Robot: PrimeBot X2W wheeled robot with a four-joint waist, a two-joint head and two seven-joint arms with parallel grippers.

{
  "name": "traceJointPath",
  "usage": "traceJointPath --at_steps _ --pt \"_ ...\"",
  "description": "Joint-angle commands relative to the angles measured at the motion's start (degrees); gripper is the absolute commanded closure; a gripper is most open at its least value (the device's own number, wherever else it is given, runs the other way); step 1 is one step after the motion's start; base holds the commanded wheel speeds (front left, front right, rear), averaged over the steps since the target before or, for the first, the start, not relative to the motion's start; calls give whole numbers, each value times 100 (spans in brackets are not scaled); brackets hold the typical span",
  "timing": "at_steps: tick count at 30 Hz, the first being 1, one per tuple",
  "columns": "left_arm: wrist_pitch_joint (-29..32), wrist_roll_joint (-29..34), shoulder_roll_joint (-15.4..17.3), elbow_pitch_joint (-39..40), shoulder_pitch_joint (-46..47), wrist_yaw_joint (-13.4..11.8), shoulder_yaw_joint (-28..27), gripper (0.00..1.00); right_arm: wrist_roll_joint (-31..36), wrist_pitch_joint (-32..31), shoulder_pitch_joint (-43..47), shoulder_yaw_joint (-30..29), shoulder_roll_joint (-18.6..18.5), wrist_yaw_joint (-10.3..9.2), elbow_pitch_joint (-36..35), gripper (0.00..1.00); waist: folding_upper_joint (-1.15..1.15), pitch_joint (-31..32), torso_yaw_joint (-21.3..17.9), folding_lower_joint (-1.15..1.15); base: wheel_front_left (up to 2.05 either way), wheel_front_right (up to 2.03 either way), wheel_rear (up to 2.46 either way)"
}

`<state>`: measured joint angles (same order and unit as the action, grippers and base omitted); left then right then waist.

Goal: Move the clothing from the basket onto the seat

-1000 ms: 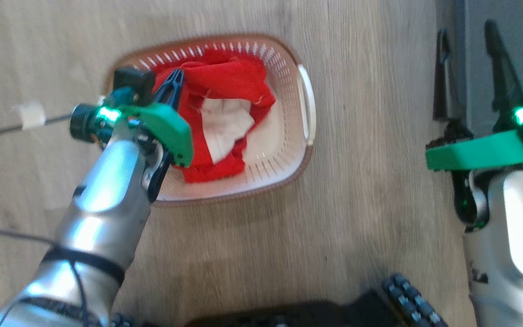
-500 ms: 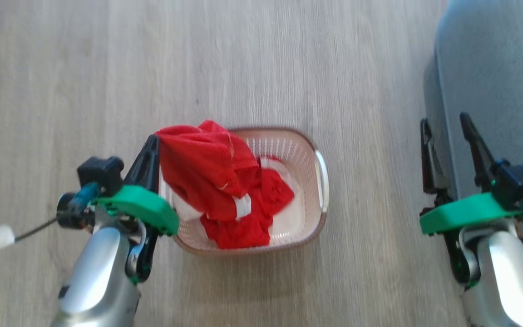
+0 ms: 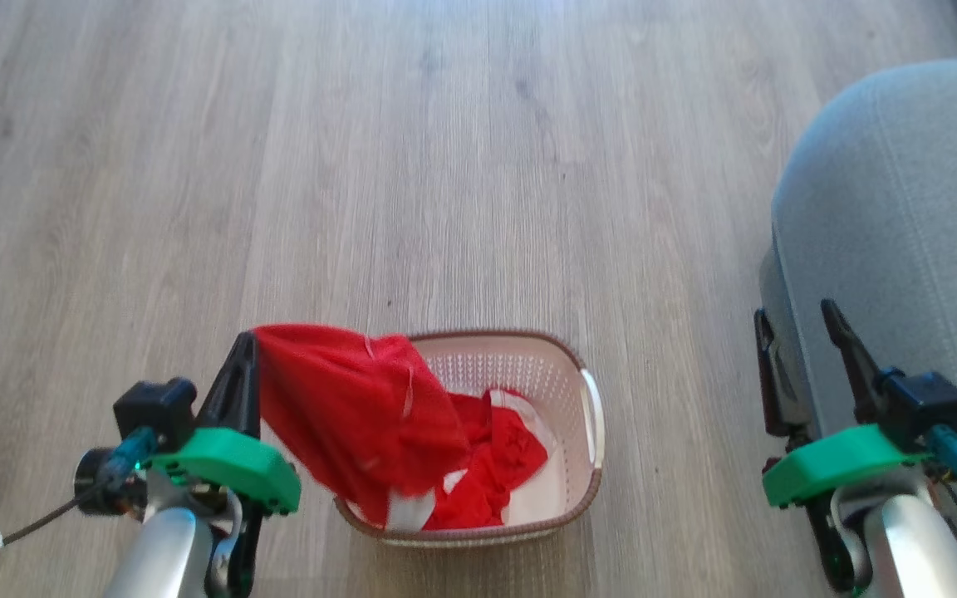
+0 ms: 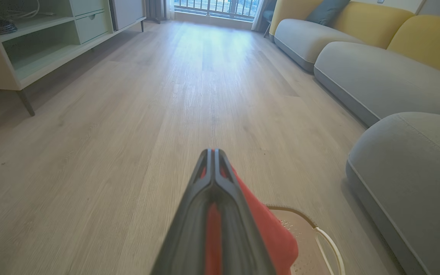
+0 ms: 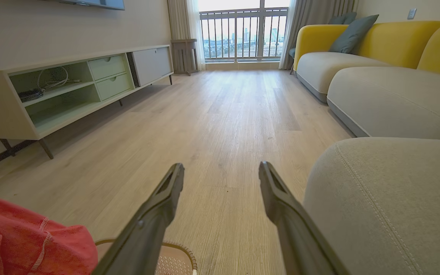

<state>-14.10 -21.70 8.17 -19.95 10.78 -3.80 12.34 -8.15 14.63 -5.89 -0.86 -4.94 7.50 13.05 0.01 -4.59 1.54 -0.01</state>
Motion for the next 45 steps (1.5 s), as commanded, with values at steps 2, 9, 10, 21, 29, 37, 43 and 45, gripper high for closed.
traceJointPath --at_steps 2,9,10,21,29,37,43,45 --pt "46 -33 194 317 23 -75 -271 100 -40 37 15 170 -88 -1 -138 0 -1 229 7 1 0 0 0" --pt "148 -42 257 480 -124 -155 -271 100 -43 37 88 190 -113 -1 -104 0 -1 389 51 1 0 0 0" --pt "159 -48 267 502 -142 -162 -272 100 -43 37 93 199 -118 -1 -102 0 -1 403 57 1 0 0 0" --pt "234 -55 317 698 -214 -222 -215 100 -61 37 103 260 -103 -1 -100 0 -1 426 142 1 0 0 0" --pt "252 -96 344 781 -208 -238 -203 100 -72 37 73 251 -81 -1 -145 0 -1 274 181 1 0 0 0" --pt "224 -115 356 771 -176 -271 -194 100 -69 37 13 236 -101 -1 -135 0 -1 225 153 1 0 0 0" --pt "201 -105 376 764 -143 -295 -175 61 -72 37 4 244 -92 -1 -116 0 -1 219 123 1 0 0 0" --pt "197 -92 376 779 -139 -318 -164 24 -71 37 -3 241 -86 -1 -116 0 -1 216 117 1 0 0 0"
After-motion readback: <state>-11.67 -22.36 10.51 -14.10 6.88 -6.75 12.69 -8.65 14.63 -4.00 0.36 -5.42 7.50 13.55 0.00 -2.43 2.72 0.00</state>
